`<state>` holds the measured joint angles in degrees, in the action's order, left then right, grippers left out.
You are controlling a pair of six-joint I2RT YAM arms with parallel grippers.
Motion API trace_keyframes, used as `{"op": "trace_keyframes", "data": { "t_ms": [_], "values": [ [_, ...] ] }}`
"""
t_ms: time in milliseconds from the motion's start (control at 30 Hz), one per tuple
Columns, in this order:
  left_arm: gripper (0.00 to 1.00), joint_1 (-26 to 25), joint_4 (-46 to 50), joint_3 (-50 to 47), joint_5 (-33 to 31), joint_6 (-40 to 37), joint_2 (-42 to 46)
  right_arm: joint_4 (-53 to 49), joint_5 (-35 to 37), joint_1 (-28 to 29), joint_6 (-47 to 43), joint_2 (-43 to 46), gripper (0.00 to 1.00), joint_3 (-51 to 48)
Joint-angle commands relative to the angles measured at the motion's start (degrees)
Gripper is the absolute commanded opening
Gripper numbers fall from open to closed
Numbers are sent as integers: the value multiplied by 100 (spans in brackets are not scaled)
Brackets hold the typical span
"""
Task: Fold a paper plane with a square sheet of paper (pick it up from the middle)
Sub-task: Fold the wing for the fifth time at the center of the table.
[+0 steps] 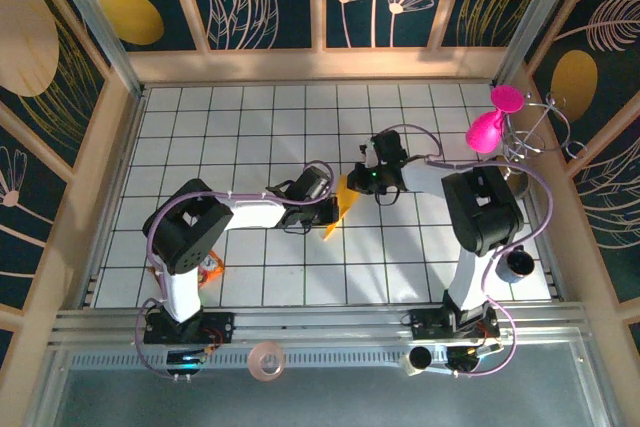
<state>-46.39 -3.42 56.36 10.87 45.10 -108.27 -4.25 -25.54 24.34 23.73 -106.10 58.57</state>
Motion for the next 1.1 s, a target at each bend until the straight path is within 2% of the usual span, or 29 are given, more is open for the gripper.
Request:
{"op": "trace_keyframes", "data": {
  "t_ms": [0, 400, 567, 867, 1067],
  "values": [
    [0, 25, 607, -166, -125, -143, -81, -291, 99, -16, -253, -274, 2, 190],
    [1, 25, 215, 501, -93, -264, -53, -143, 128, -104, 59, -399, 0, -29],
    [0, 47, 632, 832, -576, -135, -420, -37, 19, -136, 137, -273, 0, -91],
    [0, 43, 755, 564, -560, 37, -551, 210, -223, -186, 85, 540, 0, -264],
    [0, 40, 803, 602, -573, 3, -593, 174, -163, 25, 153, 579, 0, -610]
  ]
}}
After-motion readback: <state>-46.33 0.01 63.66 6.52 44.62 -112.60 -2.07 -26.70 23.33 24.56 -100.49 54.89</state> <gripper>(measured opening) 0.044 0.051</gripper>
